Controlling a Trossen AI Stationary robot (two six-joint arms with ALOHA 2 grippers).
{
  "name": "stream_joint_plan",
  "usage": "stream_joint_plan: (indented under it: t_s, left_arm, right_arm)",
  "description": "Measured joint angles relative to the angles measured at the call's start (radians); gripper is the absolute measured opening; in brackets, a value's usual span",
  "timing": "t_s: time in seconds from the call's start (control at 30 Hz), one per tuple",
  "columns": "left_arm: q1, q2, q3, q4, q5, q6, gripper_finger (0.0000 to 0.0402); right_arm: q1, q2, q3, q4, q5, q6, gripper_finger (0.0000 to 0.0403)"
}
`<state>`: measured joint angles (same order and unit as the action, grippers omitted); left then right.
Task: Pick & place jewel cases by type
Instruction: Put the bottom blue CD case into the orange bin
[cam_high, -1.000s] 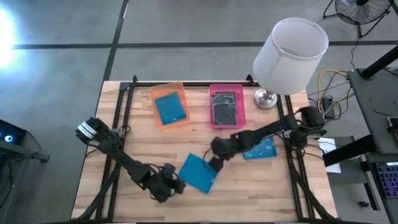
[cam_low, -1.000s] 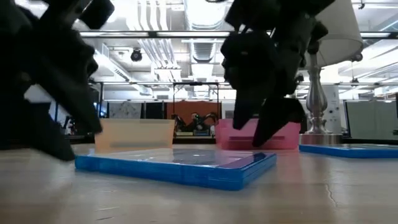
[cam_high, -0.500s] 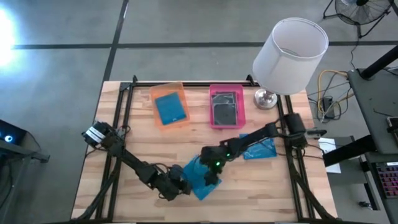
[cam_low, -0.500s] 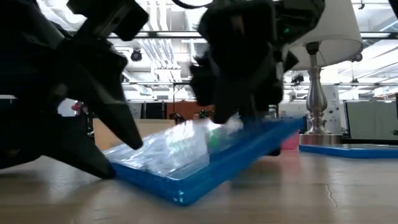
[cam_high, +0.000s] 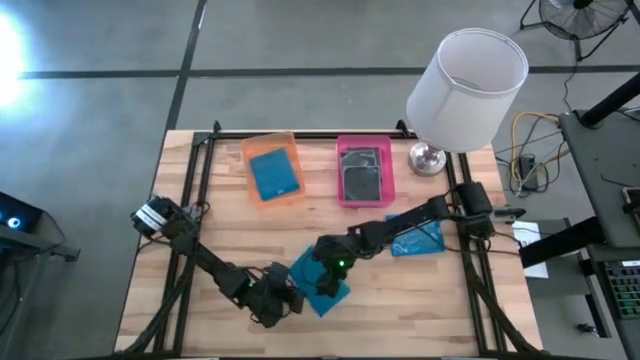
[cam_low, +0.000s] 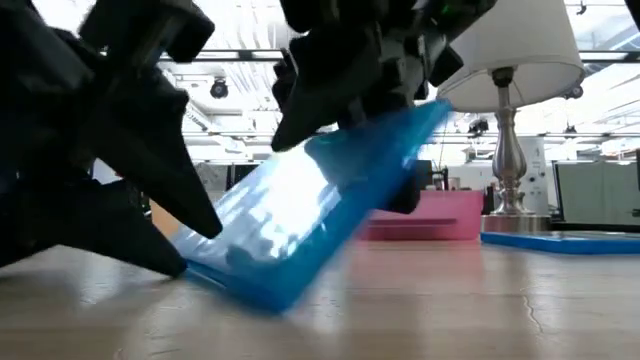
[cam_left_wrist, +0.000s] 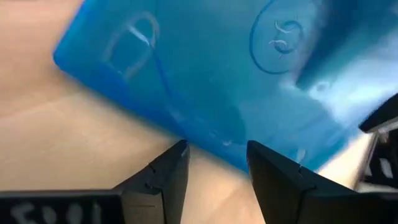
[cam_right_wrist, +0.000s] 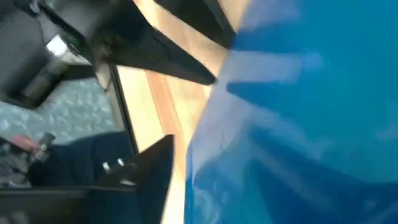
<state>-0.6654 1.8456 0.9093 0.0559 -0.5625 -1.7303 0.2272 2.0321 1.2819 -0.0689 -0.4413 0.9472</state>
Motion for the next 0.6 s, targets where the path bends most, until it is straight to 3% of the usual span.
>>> stream_joint_plan:
  t_s: [0.23,0.43,0.5,0.6]
  left_arm:
    - [-0.046,-0.071,0.014,-0.153,-0.072,-0.063,0.0147]
    - [-0.232,-0.268,0.028,-0.399,-0.389,-0.266,0.0147]
    - [-0.279,-0.338,0.033,-0.483,-0.459,-0.291,0.0147]
    - [-0.304,-0.433,0.036,-0.565,-0.534,-0.202,0.0147]
  right_arm:
    - [0.004,-0.026,-0.003,-0.004,0.085,0.059,0.0031]
    - [-0.057,-0.195,-0.012,-0.047,0.286,0.098,0.0013]
    - [-0.133,-0.243,-0.004,-0.043,0.337,0.087,0.0013]
    - [-0.306,-0.244,0.067,0.007,0.310,0.066,0.0013]
